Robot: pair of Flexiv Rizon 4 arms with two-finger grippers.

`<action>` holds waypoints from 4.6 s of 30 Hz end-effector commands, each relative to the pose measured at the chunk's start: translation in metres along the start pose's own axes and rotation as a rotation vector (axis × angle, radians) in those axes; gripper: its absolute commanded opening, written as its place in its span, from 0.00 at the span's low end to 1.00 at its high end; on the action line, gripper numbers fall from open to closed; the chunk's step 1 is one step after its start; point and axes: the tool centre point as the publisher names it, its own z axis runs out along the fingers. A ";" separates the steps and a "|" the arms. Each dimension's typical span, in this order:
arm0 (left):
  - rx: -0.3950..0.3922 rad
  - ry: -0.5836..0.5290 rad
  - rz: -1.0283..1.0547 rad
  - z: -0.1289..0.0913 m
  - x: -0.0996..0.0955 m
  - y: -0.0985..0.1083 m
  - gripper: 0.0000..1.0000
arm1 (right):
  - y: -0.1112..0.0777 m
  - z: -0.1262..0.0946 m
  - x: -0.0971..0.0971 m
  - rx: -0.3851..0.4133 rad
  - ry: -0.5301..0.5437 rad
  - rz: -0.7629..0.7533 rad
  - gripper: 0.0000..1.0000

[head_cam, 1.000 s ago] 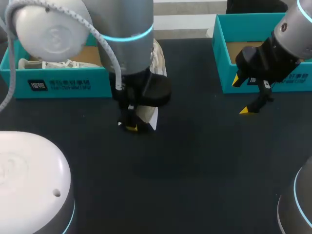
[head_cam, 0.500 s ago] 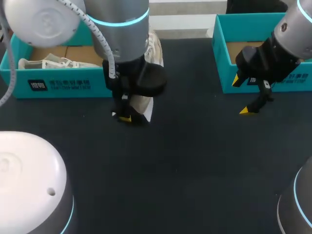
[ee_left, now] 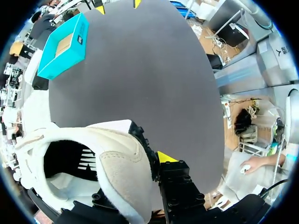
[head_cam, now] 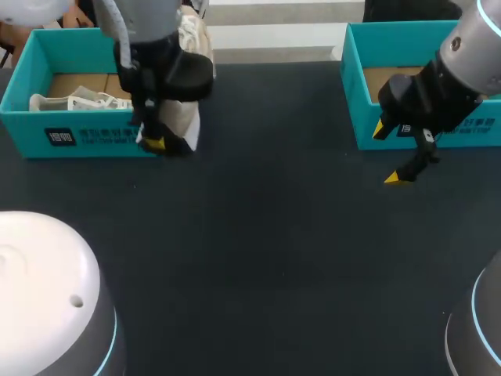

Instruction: Take the shoe out of the shoebox, open the shoe tongue, remove and reinsert the insole, then place the shoe into the shoebox

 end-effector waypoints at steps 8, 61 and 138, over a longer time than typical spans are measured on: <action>0.060 0.018 0.069 -0.011 -0.061 0.113 0.00 | 0.000 0.001 -0.001 0.001 0.001 0.000 1.00; -0.026 0.135 0.068 0.030 -0.161 0.354 0.00 | 0.000 0.001 -0.001 0.001 0.001 0.000 1.00; -0.129 0.094 1.121 0.041 -0.300 0.453 0.00 | 0.000 0.001 -0.001 0.001 0.001 0.000 1.00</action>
